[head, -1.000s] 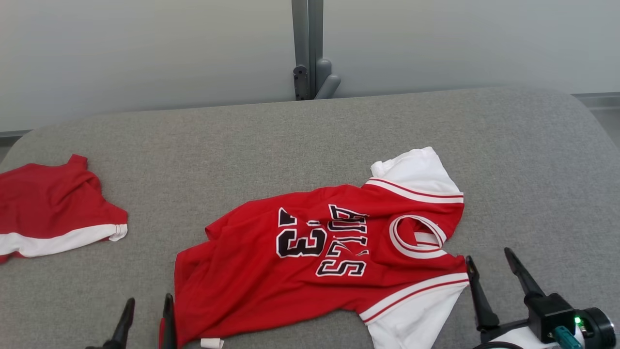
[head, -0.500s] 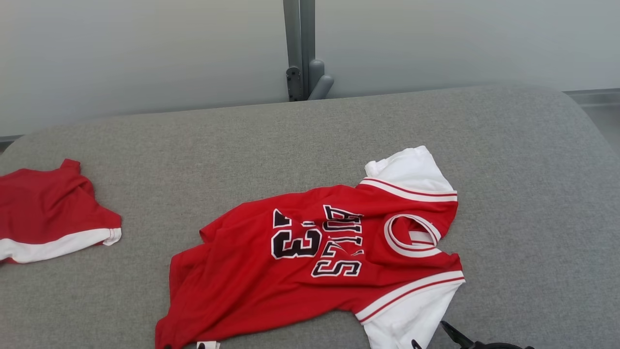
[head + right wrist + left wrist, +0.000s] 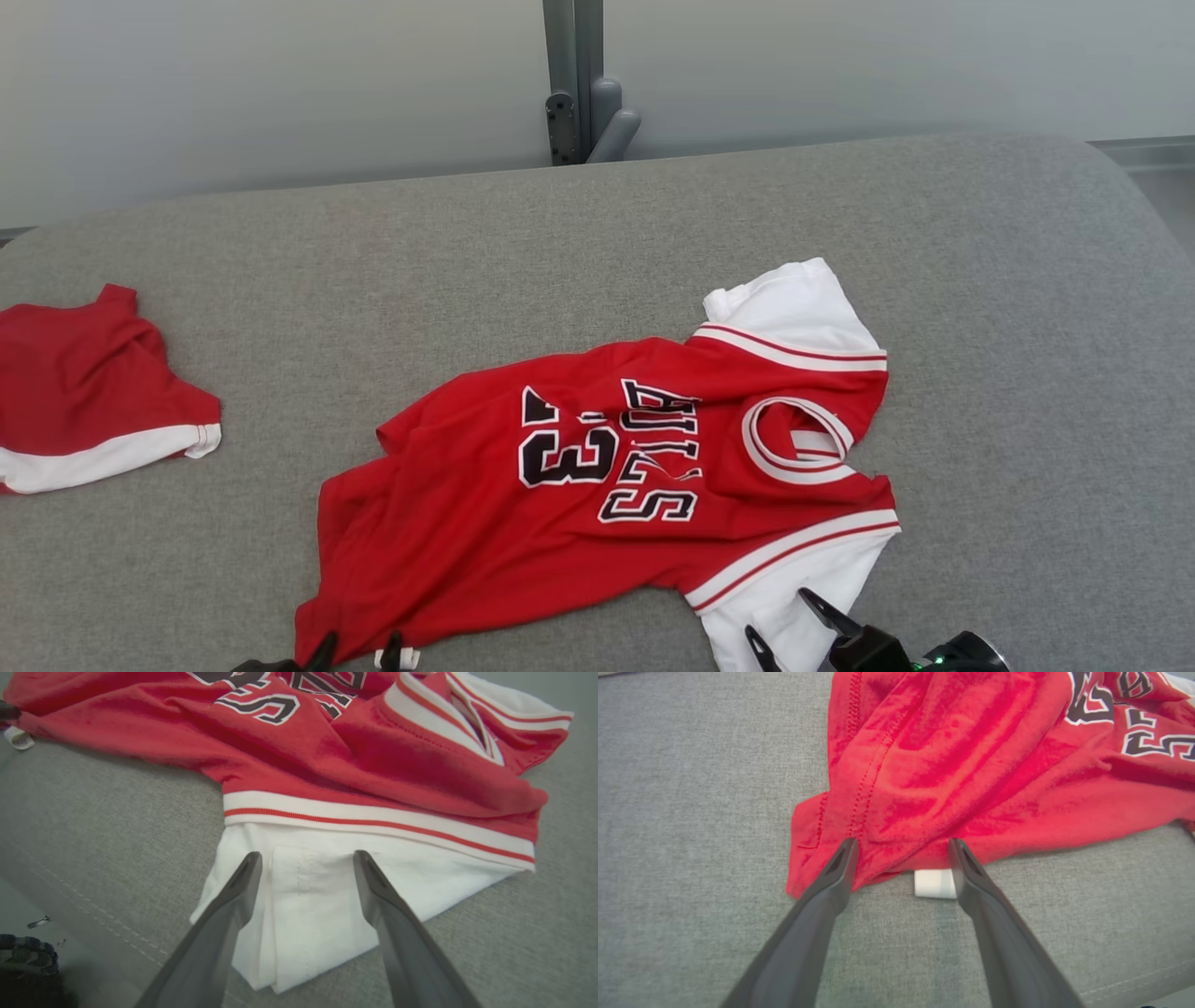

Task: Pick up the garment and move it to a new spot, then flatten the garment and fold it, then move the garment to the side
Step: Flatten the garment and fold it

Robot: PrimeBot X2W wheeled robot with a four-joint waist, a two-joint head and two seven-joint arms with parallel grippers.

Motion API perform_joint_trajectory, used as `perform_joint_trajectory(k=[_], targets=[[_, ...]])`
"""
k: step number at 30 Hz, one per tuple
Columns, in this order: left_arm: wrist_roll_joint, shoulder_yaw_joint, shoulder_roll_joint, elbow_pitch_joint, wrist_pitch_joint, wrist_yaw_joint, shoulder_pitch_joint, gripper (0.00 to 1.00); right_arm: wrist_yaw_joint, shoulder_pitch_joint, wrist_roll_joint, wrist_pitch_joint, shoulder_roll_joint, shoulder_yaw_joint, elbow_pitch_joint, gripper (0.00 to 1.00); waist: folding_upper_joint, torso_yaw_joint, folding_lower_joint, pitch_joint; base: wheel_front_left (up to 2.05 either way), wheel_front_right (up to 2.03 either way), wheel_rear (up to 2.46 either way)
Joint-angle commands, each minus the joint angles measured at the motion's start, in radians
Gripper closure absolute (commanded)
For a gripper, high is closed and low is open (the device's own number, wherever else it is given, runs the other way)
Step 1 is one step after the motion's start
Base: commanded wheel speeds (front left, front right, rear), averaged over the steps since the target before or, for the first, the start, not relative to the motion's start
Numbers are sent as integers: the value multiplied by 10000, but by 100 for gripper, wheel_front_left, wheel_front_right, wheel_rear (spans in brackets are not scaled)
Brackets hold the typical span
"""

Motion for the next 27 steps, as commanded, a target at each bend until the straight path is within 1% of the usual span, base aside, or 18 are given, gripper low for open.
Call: perform_joint_trajectory(k=[1, 7, 12, 16, 17, 19, 20, 22, 25, 26, 27], targets=[[-29, -56, 22, 48, -8, 10, -219, 0, -14, -97, -85, -30, 56, -57, 82, 0, 117, 6, 0, 42, 0, 0, 0], [-265, -296, 26, 233, -27, 10, -317, 0, -14, -31, -238, -34, 183, -255, 142, 0, 117, -84, 0, 77, 0, 0, 0], [-723, -685, 71, 340, 349, 10, -318, 0, -14, 34, -289, -36, 234, -369, 231, 0, 117, -154, 0, 90, 0, 0, 0], [-867, -752, 164, 384, 419, 9, -329, 0, -14, 1, -322, -37, 263, -478, 278, 1, 117, -178, 0, 104, 0, 0, 0], [-892, -748, 177, 407, 428, 13, -331, 0, -14, -14, -345, -37, 269, -546, 284, 3, 117, -186, 0, 114, 0, 0, 0], [-919, -731, 206, 457, 401, 16, -321, 0, -14, -20, -391, -38, 304, -657, 292, 12, 117, -195, 0, 127, 0, 0, 0], [-923, -731, 212, 487, 406, 25, -315, 0, -14, -10, -391, -38, 323, -696, 300, 20, 117, -197, 0, 131, 0, 0, 0], [-943, -731, 242, 544, 411, 30, -308, 0, -14, 11, -426, -38, 357, -729, 314, 33, 117, -198, 0, 133, 0, 0, 0], [-977, -730, 284, 600, 388, 64, -313, 0, -15, 35, -453, -38, 389, -737, 312, 19, 117, -194, 0, 138, 0, 0, 0], [-982, -721, 294, 613, 369, 82, -316, 0, -16, 47, -445, -37, 396, -740, 300, 16, 117, -191, 0, 134, 0, 0, 0], [-995, -722, 297, 626, 363, 92, -312, 0, -15, 64, -441, -39, 403, -743, 298, 18, 117, -188, 0, 132, 0, 0, 0]])
